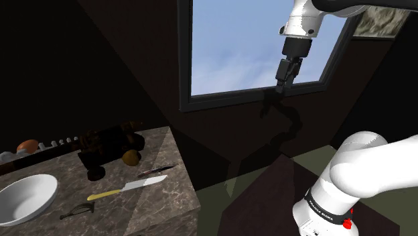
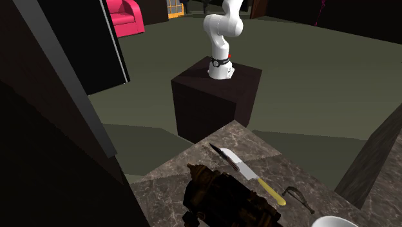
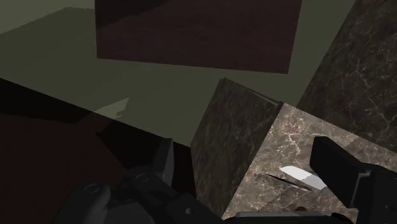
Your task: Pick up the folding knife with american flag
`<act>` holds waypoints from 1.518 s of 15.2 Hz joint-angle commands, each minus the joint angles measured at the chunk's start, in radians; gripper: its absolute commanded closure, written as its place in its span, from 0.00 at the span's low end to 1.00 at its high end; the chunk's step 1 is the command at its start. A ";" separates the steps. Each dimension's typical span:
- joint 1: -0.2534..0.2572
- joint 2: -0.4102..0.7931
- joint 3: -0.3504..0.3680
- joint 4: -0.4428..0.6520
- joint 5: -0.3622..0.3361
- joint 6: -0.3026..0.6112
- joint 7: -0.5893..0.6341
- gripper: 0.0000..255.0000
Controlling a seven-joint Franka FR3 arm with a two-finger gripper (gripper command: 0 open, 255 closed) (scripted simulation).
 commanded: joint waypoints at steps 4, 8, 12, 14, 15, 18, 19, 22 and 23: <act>0.028 0.042 0.003 -0.056 0.002 0.116 -0.049 0.00; 0.066 0.118 0.007 -0.112 0.008 0.273 -0.113 0.00; 0.104 0.215 0.014 -0.147 0.017 0.428 -0.177 0.00; 0.124 0.270 0.018 -0.156 0.022 0.504 -0.210 0.00; 0.134 0.299 0.020 -0.158 0.025 0.542 -0.226 0.00; 0.162 0.391 0.027 -0.158 0.035 0.651 -0.274 0.00; 0.172 0.423 0.030 -0.155 0.039 0.687 -0.290 0.00; 0.199 0.523 0.039 -0.139 0.050 0.788 -0.339 0.00; 0.208 0.557 0.043 -0.131 0.054 0.820 -0.356 0.00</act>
